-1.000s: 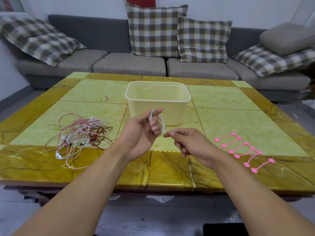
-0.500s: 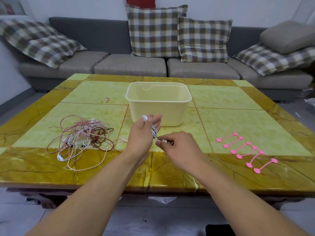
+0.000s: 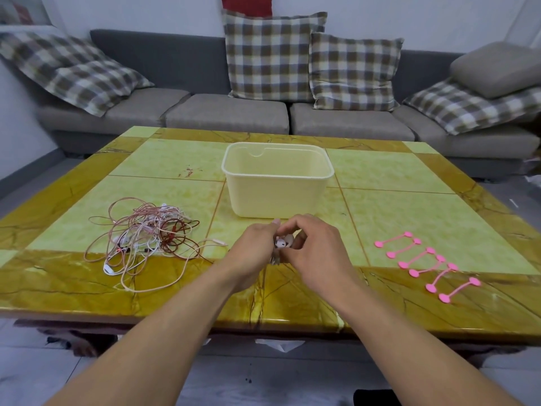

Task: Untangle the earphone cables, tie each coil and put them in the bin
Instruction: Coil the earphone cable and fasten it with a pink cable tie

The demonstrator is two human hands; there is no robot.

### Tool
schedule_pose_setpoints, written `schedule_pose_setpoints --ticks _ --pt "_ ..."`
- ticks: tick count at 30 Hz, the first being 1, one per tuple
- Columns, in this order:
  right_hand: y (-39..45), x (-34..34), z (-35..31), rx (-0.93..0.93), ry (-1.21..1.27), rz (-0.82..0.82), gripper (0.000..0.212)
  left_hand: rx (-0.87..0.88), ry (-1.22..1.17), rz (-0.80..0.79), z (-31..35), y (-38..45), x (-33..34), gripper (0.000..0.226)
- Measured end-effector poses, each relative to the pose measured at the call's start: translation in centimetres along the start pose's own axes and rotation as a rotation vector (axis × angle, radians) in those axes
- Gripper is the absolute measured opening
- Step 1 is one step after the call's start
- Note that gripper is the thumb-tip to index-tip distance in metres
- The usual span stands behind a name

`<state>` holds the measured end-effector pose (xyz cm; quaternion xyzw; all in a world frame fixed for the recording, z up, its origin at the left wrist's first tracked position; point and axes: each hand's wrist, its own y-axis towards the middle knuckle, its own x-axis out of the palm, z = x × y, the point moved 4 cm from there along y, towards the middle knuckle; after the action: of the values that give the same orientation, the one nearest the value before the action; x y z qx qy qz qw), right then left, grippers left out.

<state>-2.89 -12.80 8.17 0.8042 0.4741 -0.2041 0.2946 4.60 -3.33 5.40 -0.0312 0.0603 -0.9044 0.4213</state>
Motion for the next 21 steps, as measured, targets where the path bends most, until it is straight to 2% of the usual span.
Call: schedule_pose_setpoints --ticks 3,6,8,10,13,16,21 --pt "0.1 -0.3 0.0 0.025 -0.002 -0.03 0.037 -0.084 -0.056 -0.014 0.2 -0.5 0.1 0.055" --pt "0.3 -0.3 0.0 0.009 -0.143 -0.145 0.041 -0.117 0.068 0.0 0.6 -1.2 0.3 0.075" --pt "0.6 -0.5 0.0 0.001 -0.081 -0.198 0.032 -0.107 0.227 0.089 0.4 -1.1 0.2 0.078" --pt "0.8 -1.3 0.6 0.032 0.017 -0.195 0.024 -0.084 0.267 0.154 0.3 -0.8 -0.1 0.083" --pt "1.0 -2.4 1.7 0.093 0.109 -0.192 0.018 -0.119 0.054 0.089 0.4 -0.4 -0.4 0.088" --pt "0.9 -2.1 2.0 0.071 0.171 -0.239 0.016 -0.152 -0.105 -0.016 0.6 -0.6 -0.1 0.082" --pt "1.0 -2.0 2.2 0.073 0.251 -0.209 0.004 -0.166 -0.134 -0.014 0.0 -0.6 0.4 0.08"
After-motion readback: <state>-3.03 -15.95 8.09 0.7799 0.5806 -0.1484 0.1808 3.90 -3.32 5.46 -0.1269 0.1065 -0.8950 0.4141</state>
